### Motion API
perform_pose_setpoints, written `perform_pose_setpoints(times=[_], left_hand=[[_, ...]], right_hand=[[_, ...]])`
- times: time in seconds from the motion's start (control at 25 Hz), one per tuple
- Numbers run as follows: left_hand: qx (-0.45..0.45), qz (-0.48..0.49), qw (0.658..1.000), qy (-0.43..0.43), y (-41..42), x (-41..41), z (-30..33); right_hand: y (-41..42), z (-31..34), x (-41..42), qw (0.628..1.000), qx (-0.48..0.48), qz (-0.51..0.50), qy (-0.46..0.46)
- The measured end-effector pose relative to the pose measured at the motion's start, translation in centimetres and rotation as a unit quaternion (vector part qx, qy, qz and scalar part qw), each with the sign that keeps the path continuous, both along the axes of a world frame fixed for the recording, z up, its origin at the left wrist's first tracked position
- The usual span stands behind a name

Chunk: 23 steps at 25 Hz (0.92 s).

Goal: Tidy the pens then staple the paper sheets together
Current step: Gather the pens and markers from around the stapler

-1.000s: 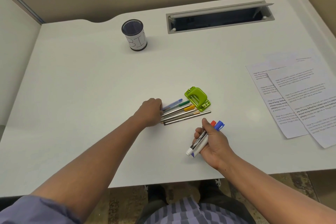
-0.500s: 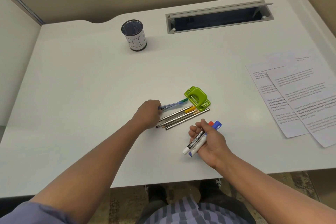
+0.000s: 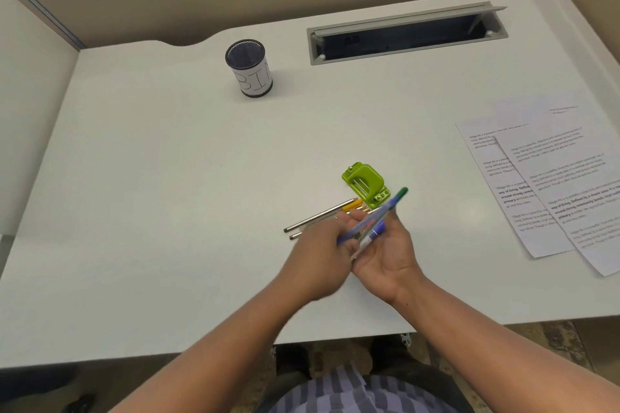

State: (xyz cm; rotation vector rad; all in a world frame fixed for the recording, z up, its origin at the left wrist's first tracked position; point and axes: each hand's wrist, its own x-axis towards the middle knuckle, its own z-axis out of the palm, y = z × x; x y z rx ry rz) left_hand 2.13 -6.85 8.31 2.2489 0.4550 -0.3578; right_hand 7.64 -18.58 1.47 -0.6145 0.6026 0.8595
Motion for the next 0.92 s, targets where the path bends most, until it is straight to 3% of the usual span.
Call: perform_pose_setpoints(times=[0.2,0.6,0.68,0.76,0.84,0.92], left_hand=[[0.113,-0.020,0.993,-0.027,-1.4,-0.7,-0.8],[0.196,-0.101,0.965,-0.143,-1.7,-0.6,-0.9],[0.170,-0.114,0.963,-0.177,-1.8,-0.8,-1.1],[0.089,-0.087,0.970,-0.210,-1.6,-0.9,-1.5],[0.006,-0.001,0.969,-0.247,-0.8,-0.6,-2.3],[-0.013,0.094,0.963,-0.254,0.5,-0.2,-3.6]], right_hand=[[0.2,0.1,-0.1,0.998,0.047,-0.025,-0.017],[0.2,0.8,0.7,0.998,0.020,-0.058,-0.034],[0.1,0.6,0.9,0.999,-0.001,-0.043,-0.023],[0.0,0.5,1.0,0.999,-0.009,-0.040,0.012],[0.0,0.0,1.2,0.996,-0.028,-0.073,0.033],[-0.2,-0.3,1.6,0.991,-0.055,-0.117,0.048]])
